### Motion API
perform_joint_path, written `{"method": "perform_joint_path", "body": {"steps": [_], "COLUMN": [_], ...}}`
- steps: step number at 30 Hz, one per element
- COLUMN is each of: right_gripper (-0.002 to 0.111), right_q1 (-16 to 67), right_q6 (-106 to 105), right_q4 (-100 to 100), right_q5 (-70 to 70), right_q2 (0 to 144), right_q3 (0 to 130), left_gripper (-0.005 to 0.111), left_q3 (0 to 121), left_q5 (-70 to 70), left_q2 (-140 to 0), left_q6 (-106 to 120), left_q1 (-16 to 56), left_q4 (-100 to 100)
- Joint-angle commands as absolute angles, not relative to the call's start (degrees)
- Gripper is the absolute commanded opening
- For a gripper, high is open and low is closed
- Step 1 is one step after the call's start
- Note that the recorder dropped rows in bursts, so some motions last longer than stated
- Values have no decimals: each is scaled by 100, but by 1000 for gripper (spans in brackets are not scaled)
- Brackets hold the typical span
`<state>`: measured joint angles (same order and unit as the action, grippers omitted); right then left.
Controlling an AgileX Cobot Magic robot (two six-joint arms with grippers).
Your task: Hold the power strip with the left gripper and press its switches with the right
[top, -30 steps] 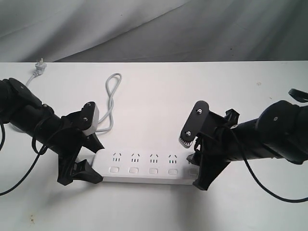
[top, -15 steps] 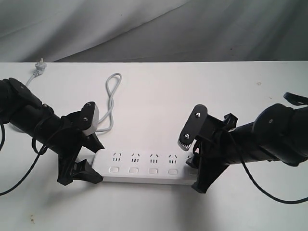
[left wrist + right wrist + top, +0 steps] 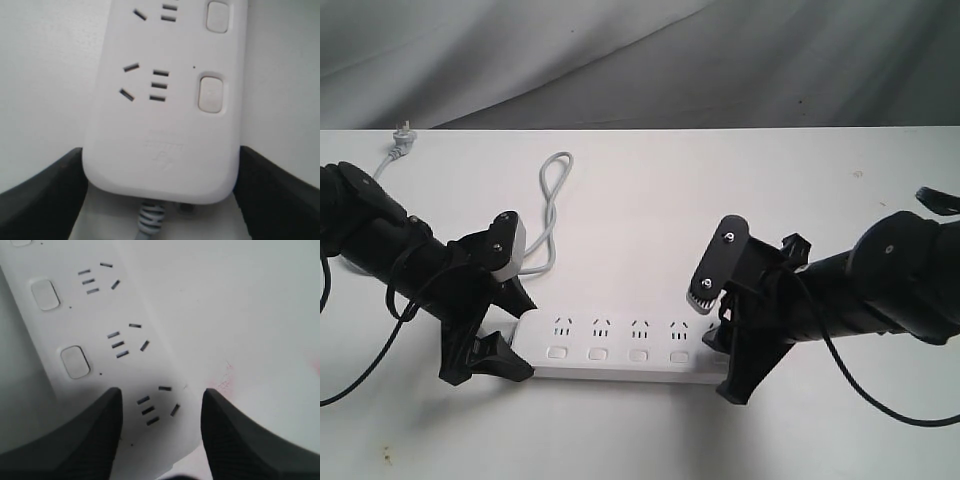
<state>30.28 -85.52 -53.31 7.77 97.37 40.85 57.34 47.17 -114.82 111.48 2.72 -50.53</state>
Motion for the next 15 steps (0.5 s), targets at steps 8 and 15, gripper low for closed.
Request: {"method": "perform_joint_path", "body": {"steps": [8, 15], "right_gripper": [46, 46], "right_q1": [3027, 3027], "right_q6": [-8570, -8570], "right_q4": [-5360, -5396], "right_q5": [663, 672], "right_q2": [10093, 9912], "right_q3": [3788, 3813], "left_gripper": [50, 50], "left_q3": [5751, 5751], "left_q5": [4795, 4795], "left_q2": [-11472, -11472], "left_q6": [11140, 11140], "left_q1": [259, 259], "left_q4": [-5070, -5070]}}
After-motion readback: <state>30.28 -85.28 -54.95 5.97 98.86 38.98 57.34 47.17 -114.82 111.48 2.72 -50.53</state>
